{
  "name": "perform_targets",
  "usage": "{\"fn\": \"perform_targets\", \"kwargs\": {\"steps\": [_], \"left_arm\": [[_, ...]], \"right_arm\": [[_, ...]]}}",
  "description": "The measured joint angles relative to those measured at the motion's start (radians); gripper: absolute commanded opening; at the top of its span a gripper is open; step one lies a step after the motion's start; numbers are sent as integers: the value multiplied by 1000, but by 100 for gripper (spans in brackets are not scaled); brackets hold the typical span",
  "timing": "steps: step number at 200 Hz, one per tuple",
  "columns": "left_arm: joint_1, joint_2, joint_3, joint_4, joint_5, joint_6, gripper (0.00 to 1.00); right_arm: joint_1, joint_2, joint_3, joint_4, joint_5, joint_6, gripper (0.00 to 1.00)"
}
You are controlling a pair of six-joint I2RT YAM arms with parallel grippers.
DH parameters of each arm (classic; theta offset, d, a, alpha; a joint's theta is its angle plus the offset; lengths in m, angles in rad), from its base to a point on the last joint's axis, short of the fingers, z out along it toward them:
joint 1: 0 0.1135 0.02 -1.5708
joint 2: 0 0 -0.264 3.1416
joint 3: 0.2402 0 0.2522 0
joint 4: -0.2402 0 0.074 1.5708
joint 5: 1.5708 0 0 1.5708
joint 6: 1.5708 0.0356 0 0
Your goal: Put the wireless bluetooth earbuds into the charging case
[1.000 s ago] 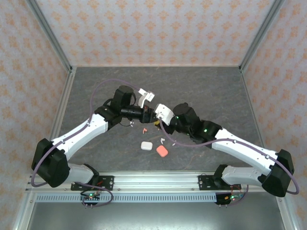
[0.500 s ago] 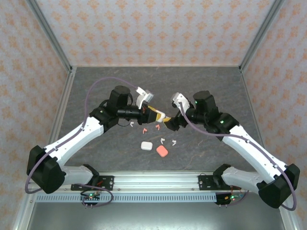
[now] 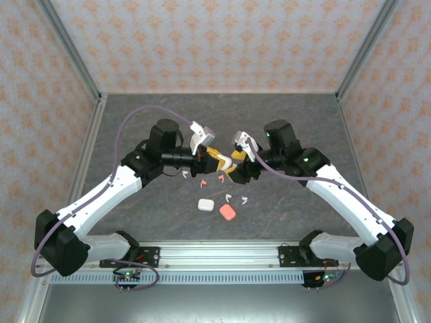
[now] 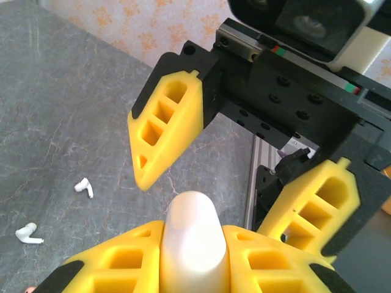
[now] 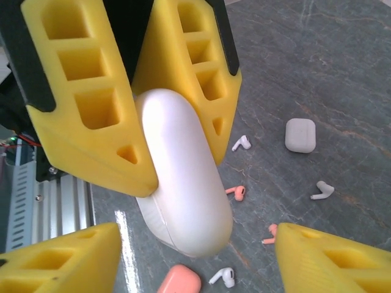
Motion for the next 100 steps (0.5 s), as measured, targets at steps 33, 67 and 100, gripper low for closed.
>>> {"fn": "perform_targets", "kwargs": {"steps": [33, 67, 100], "left_arm": [[0, -2, 0, -1, 14, 6, 6], [0, -2, 0, -1, 29, 11, 6], [2, -2, 0, -4, 31, 13, 5]], "right_arm": [[0, 2, 17, -9, -21, -5, 57], [0, 7, 26, -13, -36, -5, 50], [0, 37, 40, -19, -60, -6, 37]]}}
